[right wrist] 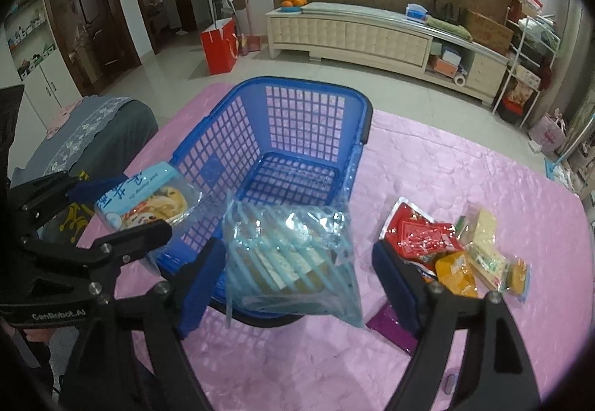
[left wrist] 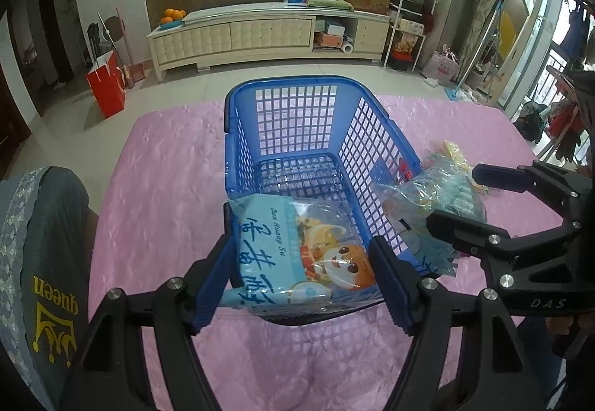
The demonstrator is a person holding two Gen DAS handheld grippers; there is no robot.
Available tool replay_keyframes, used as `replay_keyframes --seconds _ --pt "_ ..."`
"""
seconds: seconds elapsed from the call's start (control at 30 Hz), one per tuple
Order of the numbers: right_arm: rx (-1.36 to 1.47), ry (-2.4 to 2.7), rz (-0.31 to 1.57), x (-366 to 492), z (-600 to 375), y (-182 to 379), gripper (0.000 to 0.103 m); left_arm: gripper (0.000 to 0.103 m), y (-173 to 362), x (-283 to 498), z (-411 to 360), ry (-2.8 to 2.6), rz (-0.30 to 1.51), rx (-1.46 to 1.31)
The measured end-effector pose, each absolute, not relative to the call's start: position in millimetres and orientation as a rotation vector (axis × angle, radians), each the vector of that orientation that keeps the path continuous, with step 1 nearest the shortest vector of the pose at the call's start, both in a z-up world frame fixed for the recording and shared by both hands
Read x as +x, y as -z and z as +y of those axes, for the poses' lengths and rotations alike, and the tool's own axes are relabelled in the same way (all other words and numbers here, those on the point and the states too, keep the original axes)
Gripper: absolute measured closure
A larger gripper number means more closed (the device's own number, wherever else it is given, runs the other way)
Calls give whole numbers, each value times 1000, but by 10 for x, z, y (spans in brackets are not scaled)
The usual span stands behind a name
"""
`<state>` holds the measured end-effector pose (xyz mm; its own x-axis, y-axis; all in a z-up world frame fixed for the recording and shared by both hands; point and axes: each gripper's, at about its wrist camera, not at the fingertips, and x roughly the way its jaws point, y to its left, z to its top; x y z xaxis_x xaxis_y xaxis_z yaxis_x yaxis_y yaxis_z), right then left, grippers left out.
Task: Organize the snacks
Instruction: 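Open both tools to drop the two bags into the basket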
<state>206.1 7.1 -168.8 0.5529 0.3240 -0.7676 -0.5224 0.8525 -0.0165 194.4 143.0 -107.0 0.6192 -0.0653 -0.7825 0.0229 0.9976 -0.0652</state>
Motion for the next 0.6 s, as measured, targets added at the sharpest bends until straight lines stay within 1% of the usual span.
replay_keyframes --seconds 0.3,0.6 --pt "-231 -523 866 2165 80 1732 17 31 1068 1965 1476 84 905 -90" --pt "-208 -523 845 2190 56 1624 17 31 975 1976 1472 103 892 -82"
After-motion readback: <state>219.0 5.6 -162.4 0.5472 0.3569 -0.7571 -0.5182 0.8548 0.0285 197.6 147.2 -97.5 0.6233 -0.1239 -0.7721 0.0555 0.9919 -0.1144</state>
